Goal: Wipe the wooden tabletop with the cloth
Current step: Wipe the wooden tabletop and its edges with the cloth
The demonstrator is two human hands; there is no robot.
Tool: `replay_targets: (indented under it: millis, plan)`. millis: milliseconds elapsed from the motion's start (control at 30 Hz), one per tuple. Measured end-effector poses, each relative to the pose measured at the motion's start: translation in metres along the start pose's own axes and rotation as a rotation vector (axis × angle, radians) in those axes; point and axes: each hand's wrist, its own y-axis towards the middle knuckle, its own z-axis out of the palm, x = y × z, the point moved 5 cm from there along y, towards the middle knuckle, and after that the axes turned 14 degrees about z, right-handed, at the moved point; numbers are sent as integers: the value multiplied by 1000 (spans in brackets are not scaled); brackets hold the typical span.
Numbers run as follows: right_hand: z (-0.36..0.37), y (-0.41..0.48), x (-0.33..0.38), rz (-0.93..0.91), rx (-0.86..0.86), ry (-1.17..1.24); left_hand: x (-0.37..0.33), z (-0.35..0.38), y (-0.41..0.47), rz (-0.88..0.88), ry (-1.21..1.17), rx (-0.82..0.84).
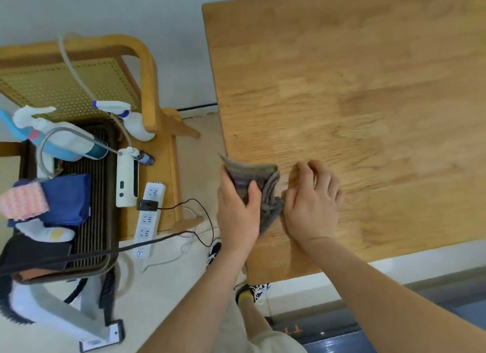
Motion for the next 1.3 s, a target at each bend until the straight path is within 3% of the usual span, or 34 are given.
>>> replay_targets:
  millis: [167,400,500,633,800,1100,1300]
  plan:
    - [0,5,5,-15,19,-11,-3,-3,-15,-32,38,5]
    - [0,4,3,15,32,-11,-14,1,132,-84,22,-31]
    - [-11,14,11,10,79,10,-17,2,150,-116,68,-19]
    - [-17,109,70,-173,88,-43,-18,1,140,-42,88,-46]
    - [6,197,97,-89,81,-89,-17,-1,159,31,139,-16]
    - [8,194,95,-102,48,-128,-28,6,351,-127,252,-26]
    - [7,196,96,-101,41,-135,-24,6,415,-180,221,-68]
